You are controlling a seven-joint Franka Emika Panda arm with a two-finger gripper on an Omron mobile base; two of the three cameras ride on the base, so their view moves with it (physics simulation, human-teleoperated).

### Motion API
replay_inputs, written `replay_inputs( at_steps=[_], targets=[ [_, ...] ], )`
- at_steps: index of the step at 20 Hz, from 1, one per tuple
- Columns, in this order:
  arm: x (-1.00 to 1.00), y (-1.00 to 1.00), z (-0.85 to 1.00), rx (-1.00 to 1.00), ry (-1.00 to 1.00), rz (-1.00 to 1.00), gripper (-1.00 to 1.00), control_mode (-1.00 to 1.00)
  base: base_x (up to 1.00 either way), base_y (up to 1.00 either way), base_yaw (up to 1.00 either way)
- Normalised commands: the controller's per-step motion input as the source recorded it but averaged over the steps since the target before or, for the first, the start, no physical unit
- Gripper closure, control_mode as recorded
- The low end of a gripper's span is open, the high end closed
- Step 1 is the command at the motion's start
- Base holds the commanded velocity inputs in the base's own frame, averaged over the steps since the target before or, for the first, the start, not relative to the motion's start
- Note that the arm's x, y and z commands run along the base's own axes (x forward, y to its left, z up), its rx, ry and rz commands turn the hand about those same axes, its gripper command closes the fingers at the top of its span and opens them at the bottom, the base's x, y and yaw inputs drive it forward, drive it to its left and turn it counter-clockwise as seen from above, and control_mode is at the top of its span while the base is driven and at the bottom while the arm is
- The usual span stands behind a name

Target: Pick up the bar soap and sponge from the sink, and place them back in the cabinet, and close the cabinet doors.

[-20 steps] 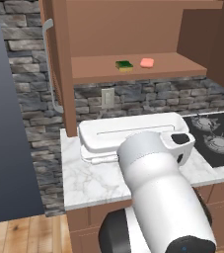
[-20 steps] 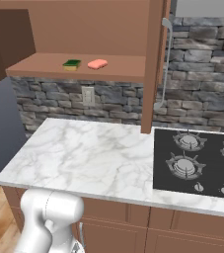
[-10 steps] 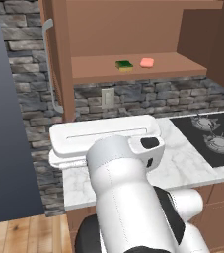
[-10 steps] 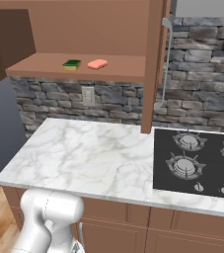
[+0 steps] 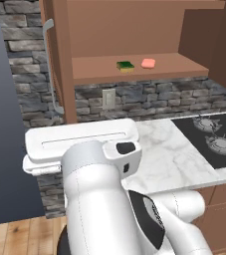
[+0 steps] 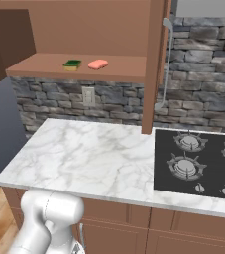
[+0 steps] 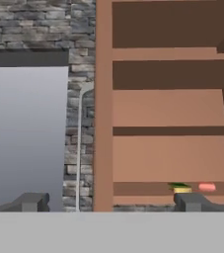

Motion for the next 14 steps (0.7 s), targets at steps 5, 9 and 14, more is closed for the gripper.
replay_inputs(
  at_steps=[5,9,14],
  targets=[
    [0.09,0.32,-0.10,0.00,-0.02,0.00,-1.00,-1.00,0.00,0.00,0.00],
    [0.14,0.27,-0.08,0.00,-0.03,0.00,-1.00,-1.00,0.00,0.00,0.00],
    [0.16,0.15,-0.11,0.00,-0.06,-0.04,-1.00,-1.00,0.00,0.00,0.00]
  ],
)
